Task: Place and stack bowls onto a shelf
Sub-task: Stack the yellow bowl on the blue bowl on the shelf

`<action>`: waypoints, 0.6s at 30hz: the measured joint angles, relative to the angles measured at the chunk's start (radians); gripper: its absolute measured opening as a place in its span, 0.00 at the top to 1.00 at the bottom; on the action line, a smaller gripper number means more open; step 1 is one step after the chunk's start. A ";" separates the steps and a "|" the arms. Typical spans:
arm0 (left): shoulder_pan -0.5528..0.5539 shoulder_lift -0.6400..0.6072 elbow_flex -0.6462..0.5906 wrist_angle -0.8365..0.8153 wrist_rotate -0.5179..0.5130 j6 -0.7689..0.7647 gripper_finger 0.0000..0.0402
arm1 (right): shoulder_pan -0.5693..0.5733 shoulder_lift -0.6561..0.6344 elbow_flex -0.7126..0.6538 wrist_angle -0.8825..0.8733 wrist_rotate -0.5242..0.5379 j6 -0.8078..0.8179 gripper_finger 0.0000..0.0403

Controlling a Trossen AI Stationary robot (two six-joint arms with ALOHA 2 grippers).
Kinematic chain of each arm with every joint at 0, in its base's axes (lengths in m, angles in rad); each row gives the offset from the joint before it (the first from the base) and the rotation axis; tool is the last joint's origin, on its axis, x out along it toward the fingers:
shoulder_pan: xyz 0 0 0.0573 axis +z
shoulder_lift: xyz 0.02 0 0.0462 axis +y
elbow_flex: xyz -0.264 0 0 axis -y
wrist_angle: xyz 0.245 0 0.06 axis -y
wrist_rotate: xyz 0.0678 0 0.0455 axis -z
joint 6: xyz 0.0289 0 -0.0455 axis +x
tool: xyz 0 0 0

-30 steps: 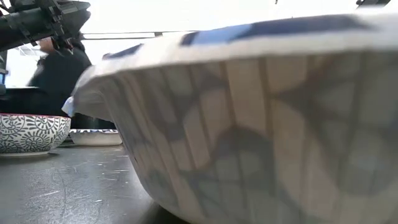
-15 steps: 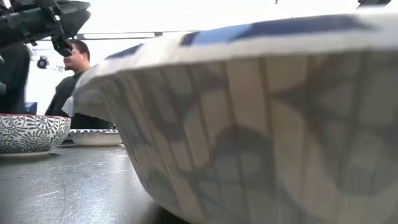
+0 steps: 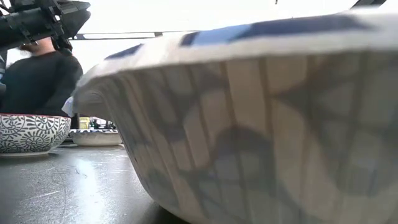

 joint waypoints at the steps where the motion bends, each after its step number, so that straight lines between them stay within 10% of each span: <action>1: 0.000 0.000 0.000 0.000 0.000 0.000 0.80 | 0.000 -0.001 0.000 0.000 0.000 0.003 0.97; 18: 0.000 0.000 0.000 0.000 0.000 0.000 0.80 | 0.015 -0.120 0.002 -0.215 -0.073 0.084 0.97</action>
